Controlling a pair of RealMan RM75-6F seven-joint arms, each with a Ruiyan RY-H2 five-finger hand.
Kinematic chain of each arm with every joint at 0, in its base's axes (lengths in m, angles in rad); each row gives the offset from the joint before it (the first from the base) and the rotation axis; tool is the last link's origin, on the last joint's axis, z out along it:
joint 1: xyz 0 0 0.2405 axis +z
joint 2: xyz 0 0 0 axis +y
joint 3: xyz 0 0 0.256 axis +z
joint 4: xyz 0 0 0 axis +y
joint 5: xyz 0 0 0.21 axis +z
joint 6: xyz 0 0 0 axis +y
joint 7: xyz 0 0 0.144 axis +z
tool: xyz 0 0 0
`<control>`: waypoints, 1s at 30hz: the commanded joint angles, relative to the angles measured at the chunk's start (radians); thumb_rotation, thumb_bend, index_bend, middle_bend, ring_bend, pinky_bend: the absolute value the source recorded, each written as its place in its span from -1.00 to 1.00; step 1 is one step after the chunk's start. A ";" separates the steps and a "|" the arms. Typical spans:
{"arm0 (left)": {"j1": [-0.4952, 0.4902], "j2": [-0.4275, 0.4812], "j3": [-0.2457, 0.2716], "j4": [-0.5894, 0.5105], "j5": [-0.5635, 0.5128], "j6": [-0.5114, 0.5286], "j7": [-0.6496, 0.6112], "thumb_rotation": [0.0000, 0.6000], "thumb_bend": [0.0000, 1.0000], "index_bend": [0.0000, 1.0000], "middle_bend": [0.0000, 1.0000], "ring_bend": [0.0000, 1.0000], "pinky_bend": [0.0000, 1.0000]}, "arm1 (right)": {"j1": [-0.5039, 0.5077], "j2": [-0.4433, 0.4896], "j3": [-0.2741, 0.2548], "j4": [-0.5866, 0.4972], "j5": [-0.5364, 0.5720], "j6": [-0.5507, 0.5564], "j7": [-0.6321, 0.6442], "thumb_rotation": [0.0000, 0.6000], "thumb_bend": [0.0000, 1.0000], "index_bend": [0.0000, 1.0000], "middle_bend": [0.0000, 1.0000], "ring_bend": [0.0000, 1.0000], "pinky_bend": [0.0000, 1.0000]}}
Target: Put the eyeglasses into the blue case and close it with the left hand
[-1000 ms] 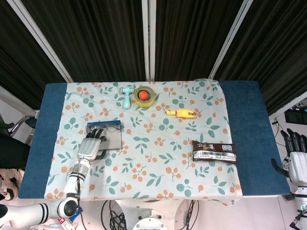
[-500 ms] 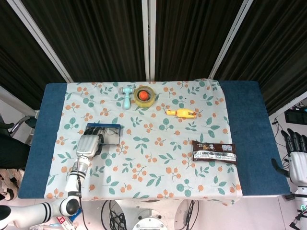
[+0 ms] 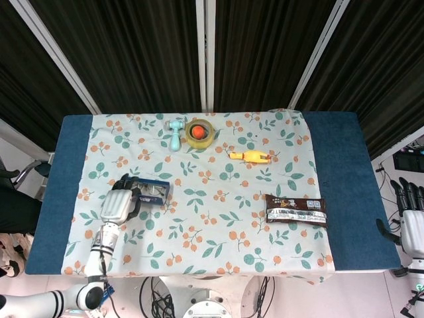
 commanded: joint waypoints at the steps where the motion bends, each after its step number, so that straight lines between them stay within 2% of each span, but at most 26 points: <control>1: 0.069 0.042 0.068 -0.067 0.089 0.089 0.001 1.00 0.00 0.33 -0.74 -0.95 -0.70 | 0.001 -0.003 -0.001 0.003 0.000 -0.003 0.002 1.00 -0.60 -1.00 -1.00 -1.00 -1.00; 5: 0.123 0.058 0.118 -0.089 0.157 0.149 -0.016 1.00 0.00 0.33 -0.75 -0.95 -0.70 | 0.003 -0.008 -0.006 0.005 -0.008 -0.006 -0.001 1.00 -0.60 -1.00 -1.00 -1.00 -1.00; 8: 0.147 0.061 0.138 -0.092 0.188 0.168 -0.027 1.00 0.00 0.35 -0.75 -0.95 -0.70 | 0.002 -0.010 -0.009 0.004 -0.013 -0.003 -0.005 1.00 -0.60 -1.00 -1.00 -1.00 -1.00; 14: 0.167 0.057 0.136 -0.083 0.220 0.169 -0.050 1.00 0.00 0.34 -0.75 -0.95 -0.70 | -0.002 -0.007 -0.011 -0.002 -0.014 0.003 -0.013 1.00 -0.60 -1.00 -1.00 -1.00 -1.00; 19: 0.150 0.031 0.095 -0.045 0.210 0.127 -0.068 1.00 0.00 0.32 -0.76 -0.96 -0.70 | 0.001 -0.007 -0.010 -0.006 -0.012 -0.001 -0.022 1.00 -0.60 -1.00 -1.00 -1.00 -1.00; 30: 0.056 -0.051 -0.033 0.088 0.137 0.005 -0.031 1.00 0.00 0.32 -0.76 -0.95 -0.70 | 0.007 -0.005 -0.005 -0.007 0.002 -0.016 -0.027 1.00 -0.60 -1.00 -1.00 -1.00 -1.00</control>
